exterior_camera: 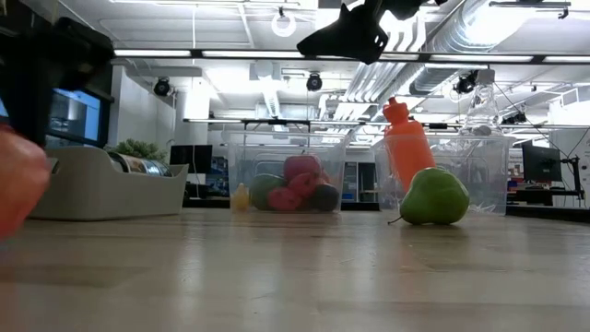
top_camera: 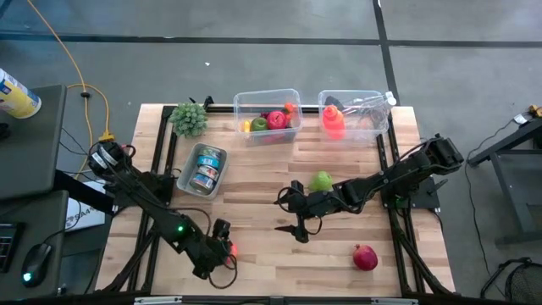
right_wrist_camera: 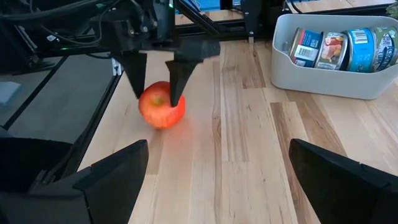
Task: Pick & Place Food Item
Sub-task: Put the red apple into the left transparent bin
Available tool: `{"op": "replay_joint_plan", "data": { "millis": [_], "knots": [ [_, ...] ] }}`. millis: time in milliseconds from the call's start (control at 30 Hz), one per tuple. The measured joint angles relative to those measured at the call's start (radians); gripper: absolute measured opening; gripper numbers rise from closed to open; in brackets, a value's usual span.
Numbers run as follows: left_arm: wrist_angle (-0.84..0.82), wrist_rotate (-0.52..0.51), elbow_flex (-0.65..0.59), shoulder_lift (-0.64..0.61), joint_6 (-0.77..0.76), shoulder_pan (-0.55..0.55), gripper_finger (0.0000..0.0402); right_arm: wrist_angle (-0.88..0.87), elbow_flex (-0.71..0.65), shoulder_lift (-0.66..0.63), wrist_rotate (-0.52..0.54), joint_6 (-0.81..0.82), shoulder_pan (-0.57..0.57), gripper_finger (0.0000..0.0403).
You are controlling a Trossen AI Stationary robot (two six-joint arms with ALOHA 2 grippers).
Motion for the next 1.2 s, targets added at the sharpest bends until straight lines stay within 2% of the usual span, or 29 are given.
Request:
{"op": "replay_joint_plan", "data": {
  "millis": [133, 333, 700, 1000, 1200],
  "knots": [
    [0.084, 0.002, -0.04, 0.0, 0.003, 0.007, 0.029, -0.003, 0.0, 0.0, 0.0, 0.001, 0.0, 0.0376],
    [0.083, 0.002, -0.041, 0.0, 0.003, 0.006, 0.0265, -0.009, 0.0, 0.0, 0.0, 0.002, 0.0, 0.0376],
    [0.083, 0.004, -0.044, -0.012, -0.013, 0.005, 0.0259, -0.01, 0.0, 0.0, 0.0, 0.001, 0.005, 0.0376],
    [0.054, -0.054, -0.053, -0.164, -0.009, 0.02, 0.0257, 0.093, 0.0, 0.0, 0.002, -0.103, 0.12, 0.0376],
    [0.143, -0.171, -0.047, -0.279, 0.02, 0.114, 0.0257, 0.114, 0.001, 0.0, 0.071, -0.176, 0.229, 0.0376]
  ]
}}
